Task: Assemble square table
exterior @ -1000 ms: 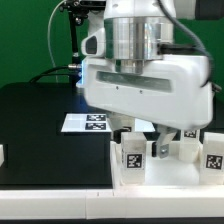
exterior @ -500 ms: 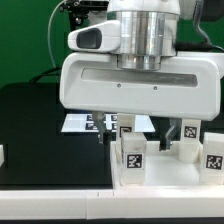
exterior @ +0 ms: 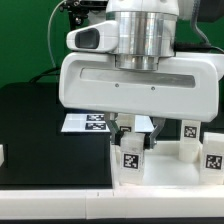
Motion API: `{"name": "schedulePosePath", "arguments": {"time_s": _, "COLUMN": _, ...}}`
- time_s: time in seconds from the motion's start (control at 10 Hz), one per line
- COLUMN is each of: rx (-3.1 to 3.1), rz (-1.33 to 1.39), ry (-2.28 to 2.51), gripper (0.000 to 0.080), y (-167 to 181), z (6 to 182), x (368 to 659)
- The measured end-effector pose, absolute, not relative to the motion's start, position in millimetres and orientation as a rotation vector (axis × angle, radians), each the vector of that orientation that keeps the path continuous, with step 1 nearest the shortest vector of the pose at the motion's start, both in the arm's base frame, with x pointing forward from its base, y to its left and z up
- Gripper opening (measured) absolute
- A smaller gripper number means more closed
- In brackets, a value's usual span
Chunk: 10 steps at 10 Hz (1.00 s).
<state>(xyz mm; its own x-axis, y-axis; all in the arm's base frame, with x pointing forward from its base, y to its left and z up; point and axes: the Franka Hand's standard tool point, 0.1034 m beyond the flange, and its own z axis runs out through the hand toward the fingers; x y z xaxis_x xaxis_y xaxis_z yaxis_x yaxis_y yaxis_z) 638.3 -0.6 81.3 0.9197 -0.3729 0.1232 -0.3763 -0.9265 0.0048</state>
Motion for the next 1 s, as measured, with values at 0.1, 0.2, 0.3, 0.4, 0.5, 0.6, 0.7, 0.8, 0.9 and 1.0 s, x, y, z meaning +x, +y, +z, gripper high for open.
{"name": "schedulePosePath", "arguments": {"time_s": 0.1, "rx": 3.033, "rz": 0.189, "ry": -0.692, "gripper": 0.0284, "y": -0.9, "z": 81.3, "x": 638.3}}
{"name": "schedulePosePath", "arguments": {"time_s": 0.2, "rx": 2.997, "rz": 0.213, "ry": -0.853, "gripper": 0.0284, "y": -2.2, "z": 80.8, "x": 639.3}}
{"name": "schedulePosePath", "arguments": {"time_s": 0.3, "rx": 2.944, "rz": 0.256, "ry": -1.023, "gripper": 0.0284, "y": -3.4, "z": 80.2, "x": 639.9}}
{"name": "schedulePosePath", "arguments": {"time_s": 0.4, "rx": 2.883, "rz": 0.267, "ry": -1.184, "gripper": 0.0284, "y": -4.0, "z": 80.1, "x": 639.2}}
{"name": "schedulePosePath", "arguments": {"time_s": 0.5, "rx": 2.786, "rz": 0.268, "ry": -1.407, "gripper": 0.0284, "y": -5.1, "z": 79.7, "x": 638.4}}
{"name": "schedulePosePath", "arguments": {"time_s": 0.6, "rx": 2.677, "rz": 0.26, "ry": -1.637, "gripper": 0.0284, "y": -5.9, "z": 79.7, "x": 637.1}}
{"name": "schedulePosePath", "arguments": {"time_s": 0.7, "rx": 2.568, "rz": 0.235, "ry": -1.873, "gripper": 0.0284, "y": -5.9, "z": 79.8, "x": 635.4}}
{"name": "schedulePosePath", "arguments": {"time_s": 0.8, "rx": 2.399, "rz": 0.212, "ry": -2.146, "gripper": 0.0284, "y": -2.1, "z": 79.8, "x": 632.4}}
{"name": "schedulePosePath", "arguments": {"time_s": 0.9, "rx": 2.261, "rz": 0.197, "ry": -2.306, "gripper": 0.0285, "y": 1.4, "z": 80.2, "x": 632.4}}
{"name": "schedulePosePath", "arguments": {"time_s": 1.0, "rx": 2.144, "rz": 0.186, "ry": -2.428, "gripper": 0.0285, "y": 1.8, "z": 80.1, "x": 632.4}}
